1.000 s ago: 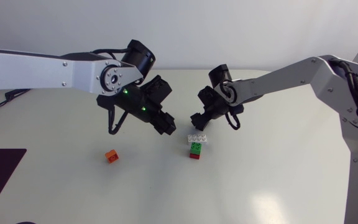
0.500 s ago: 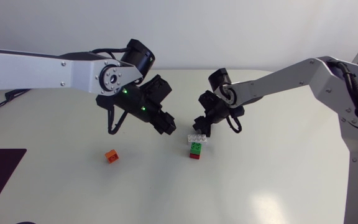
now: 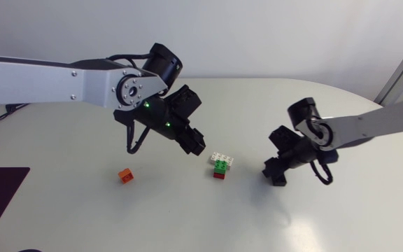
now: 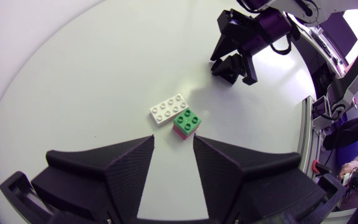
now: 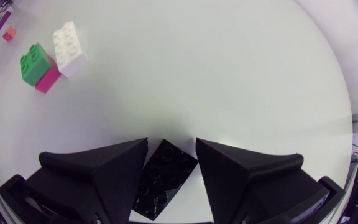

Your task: Sort duplo bricks by size, large to the right and small to the left

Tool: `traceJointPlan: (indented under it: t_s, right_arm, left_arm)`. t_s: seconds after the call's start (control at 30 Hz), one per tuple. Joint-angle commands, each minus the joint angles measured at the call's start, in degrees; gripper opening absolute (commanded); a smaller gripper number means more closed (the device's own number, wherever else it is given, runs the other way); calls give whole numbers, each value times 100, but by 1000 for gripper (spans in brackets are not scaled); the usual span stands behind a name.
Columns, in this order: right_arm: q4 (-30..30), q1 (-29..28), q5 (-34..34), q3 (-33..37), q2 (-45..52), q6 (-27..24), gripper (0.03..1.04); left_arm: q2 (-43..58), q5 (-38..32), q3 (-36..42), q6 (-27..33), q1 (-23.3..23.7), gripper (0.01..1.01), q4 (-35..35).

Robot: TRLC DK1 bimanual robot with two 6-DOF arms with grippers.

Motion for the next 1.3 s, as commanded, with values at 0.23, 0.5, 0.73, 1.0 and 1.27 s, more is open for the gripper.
traceJointPlan:
  t_s: [0.23, 0.5, 0.73, 1.0, 1.27]
  right_arm:
    - [157, -896, 124, -636, -372, -470, 1007]
    - [43, -834, -43, -733, -1304, -198, 1005]
    - [-194, -553, -61, -821, -1884, 13, 1005]
    - [-221, -500, -61, -1023, -2200, 127, 1005]
    - [-221, -500, -69, -1049, -2262, 127, 1005]
  left_arm:
    - [430, 25, 18, -65, -656, 456, 102]
    - [1221, -133, 414, -205, -770, 670, 93]
    - [1678, -467, 880, -487, -858, 684, 93]
    - [2197, -1188, 1354, -891, -1060, 684, 14]
    - [2460, -1583, 1565, -1163, -1052, 680, -188]
